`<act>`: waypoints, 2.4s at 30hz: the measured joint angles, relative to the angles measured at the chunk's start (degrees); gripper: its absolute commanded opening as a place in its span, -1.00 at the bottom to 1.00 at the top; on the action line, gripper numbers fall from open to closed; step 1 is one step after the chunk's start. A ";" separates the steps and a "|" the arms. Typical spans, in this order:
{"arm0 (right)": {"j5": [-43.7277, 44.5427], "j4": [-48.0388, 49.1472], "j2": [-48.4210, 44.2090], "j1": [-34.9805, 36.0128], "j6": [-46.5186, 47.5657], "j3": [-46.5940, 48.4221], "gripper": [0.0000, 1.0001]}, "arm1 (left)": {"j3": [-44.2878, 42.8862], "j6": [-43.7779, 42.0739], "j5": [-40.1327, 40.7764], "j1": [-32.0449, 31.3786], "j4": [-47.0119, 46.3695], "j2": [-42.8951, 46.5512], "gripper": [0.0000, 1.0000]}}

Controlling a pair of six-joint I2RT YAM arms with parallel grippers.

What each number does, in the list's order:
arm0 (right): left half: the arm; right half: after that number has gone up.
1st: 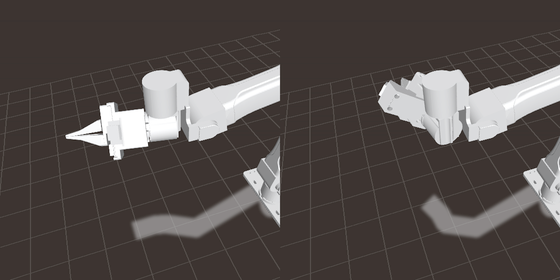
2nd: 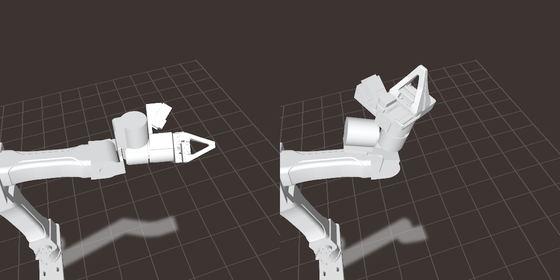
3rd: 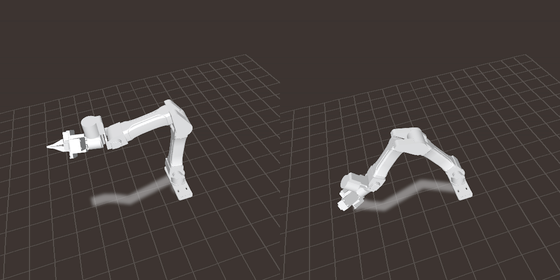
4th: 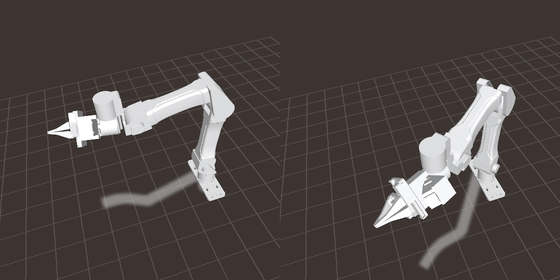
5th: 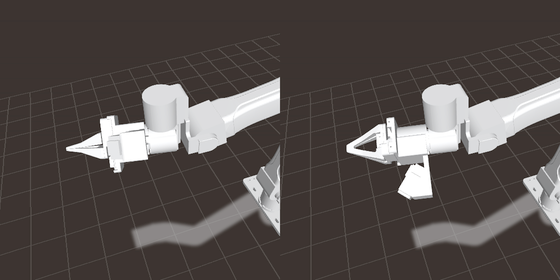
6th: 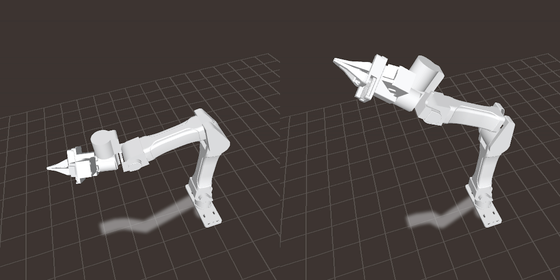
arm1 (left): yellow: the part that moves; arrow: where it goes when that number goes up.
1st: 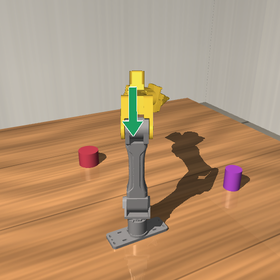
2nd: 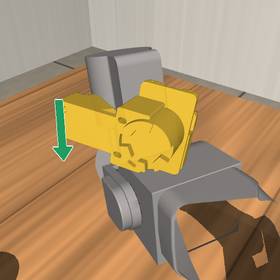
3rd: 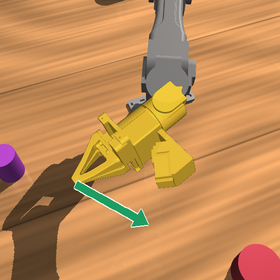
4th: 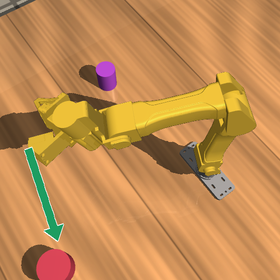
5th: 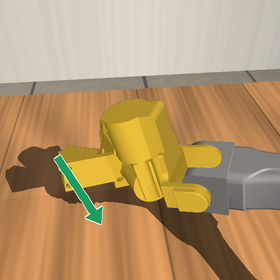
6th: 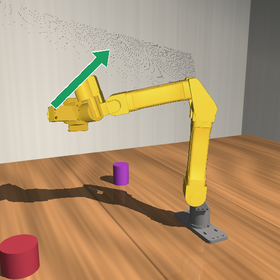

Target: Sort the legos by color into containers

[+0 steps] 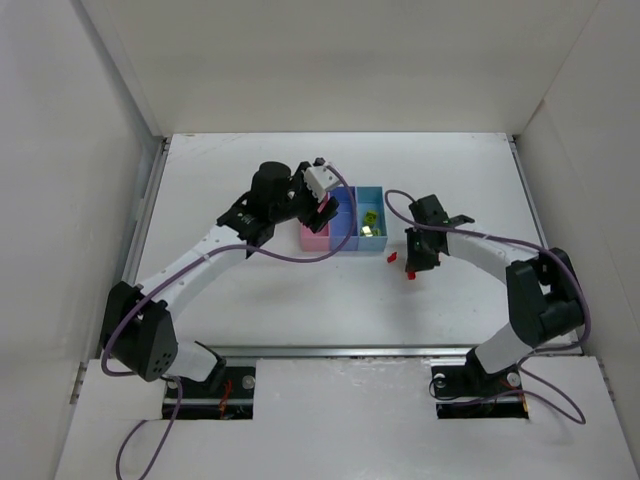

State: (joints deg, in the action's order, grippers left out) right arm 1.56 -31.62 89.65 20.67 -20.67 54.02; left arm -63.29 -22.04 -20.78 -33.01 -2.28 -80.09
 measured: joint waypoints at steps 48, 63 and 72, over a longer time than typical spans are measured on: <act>-0.90 7.76 8.72 2.29 -10.56 5.09 -0.27 | 1.97 -0.63 1.33 0.00 -1.77 0.81 0.28; -0.28 5.97 9.07 3.19 -4.63 6.05 0.08 | 1.97 -1.09 1.97 0.00 -1.88 0.81 0.28; 0.04 4.57 9.22 6.19 -1.53 6.88 0.06 | 2.58 -1.14 1.99 0.00 -2.62 0.90 0.28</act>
State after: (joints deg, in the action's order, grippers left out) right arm 1.61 -27.05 98.87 26.85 -22.20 60.90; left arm -60.71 -23.18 -18.79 -33.01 -4.91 -79.20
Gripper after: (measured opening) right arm 0.529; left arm 0.640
